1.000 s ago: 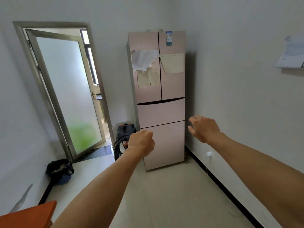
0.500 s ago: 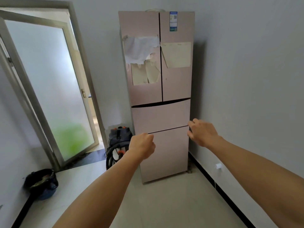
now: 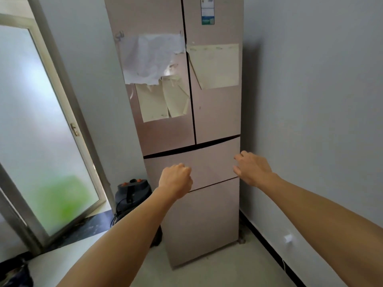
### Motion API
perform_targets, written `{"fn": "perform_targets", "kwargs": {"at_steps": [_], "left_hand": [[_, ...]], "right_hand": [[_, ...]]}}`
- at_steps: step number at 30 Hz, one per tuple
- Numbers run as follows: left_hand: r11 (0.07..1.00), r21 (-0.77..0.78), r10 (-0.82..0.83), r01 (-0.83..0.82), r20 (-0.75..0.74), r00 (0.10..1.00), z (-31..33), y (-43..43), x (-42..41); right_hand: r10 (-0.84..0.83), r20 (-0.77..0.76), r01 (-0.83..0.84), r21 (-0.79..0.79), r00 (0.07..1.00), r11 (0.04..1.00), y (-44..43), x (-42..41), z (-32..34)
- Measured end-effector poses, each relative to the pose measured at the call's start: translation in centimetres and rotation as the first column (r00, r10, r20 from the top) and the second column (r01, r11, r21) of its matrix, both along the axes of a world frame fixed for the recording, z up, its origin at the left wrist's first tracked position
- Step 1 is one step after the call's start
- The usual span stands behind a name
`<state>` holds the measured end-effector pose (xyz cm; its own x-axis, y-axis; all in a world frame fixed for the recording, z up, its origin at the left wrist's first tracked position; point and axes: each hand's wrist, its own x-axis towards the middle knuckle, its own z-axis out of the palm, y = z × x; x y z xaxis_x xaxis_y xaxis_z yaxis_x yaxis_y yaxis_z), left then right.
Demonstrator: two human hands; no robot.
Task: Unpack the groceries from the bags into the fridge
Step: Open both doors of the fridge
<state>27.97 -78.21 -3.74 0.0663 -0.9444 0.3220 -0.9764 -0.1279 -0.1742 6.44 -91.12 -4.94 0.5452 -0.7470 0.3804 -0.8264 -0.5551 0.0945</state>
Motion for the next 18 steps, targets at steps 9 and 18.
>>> {"fn": "perform_targets", "kwargs": {"at_steps": [9,18], "left_hand": [[0.997,-0.072,0.007,-0.005,0.032,0.999,1.1,-18.0,6.0],[0.969,-0.13,-0.162,0.21,0.307,0.938,0.2,-31.7,13.2]], "right_hand": [[0.013,0.039,-0.019,0.143,0.999,0.99,-18.9,6.7,-2.2],[-0.269,0.511,-0.062,0.54,0.817,0.839,-29.7,15.4,-6.2]]}}
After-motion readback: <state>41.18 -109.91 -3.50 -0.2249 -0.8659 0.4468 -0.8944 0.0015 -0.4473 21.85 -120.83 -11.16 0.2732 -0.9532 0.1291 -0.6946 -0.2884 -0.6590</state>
